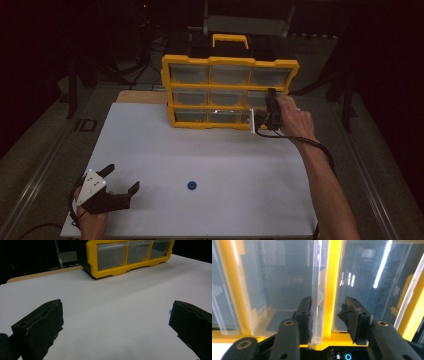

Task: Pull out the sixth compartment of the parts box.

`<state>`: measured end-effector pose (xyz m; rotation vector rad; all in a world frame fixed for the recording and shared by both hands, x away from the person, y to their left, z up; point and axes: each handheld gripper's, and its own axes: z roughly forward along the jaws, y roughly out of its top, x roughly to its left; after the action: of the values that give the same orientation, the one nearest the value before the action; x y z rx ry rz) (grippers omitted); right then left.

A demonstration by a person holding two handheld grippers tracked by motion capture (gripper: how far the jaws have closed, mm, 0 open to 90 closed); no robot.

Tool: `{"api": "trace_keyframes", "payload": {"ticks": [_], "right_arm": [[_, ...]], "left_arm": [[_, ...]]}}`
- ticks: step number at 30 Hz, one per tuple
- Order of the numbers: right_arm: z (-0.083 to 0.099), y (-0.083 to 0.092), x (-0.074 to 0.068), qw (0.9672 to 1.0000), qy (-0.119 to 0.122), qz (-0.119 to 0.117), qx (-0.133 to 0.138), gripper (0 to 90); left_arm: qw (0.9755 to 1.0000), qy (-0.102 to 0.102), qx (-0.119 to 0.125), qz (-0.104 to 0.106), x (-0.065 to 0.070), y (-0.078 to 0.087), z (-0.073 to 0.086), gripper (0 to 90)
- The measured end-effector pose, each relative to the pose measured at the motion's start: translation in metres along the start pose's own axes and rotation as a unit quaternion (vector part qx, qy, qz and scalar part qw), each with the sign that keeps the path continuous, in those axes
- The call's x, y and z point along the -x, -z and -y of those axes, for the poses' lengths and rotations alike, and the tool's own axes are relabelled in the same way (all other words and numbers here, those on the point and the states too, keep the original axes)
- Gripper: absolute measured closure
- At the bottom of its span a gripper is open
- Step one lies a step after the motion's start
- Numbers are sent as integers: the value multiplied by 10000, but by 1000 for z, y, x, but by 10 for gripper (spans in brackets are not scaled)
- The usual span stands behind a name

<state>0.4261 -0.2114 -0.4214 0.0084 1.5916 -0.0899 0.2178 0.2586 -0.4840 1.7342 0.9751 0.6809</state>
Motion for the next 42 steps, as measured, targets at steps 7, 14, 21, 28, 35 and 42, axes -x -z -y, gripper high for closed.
{"api": "trace_keyframes", "payload": {"ticks": [7, 14, 21, 28, 35, 42], "right_arm": [[1, 3, 0, 9998, 56, -210, 36, 749], [1, 2, 7, 9987, -12, -500, 43, 779], [1, 3, 9, 9983, -42, -584, 12, 784], [0, 6, 9, 9979, -28, -647, 27, 785], [1, 9, 9, 9979, 16, -652, 54, 785], [1, 14, 8, 9979, 23, -643, 50, 785]], "left_arm": [[10000, 8, 2, -1, 0, 0, 0, 0], [10000, 13, 8, 0, 0, 0, 0, 0], [10000, 6, 14, -3, 0, 1, 0, 0], [10000, -2, 5, -1, 0, 0, 0, 0], [10000, 8, 20, 0, 0, 1, 0, 0], [10000, 16, 28, -7, 0, 1, 0, 0]]}}
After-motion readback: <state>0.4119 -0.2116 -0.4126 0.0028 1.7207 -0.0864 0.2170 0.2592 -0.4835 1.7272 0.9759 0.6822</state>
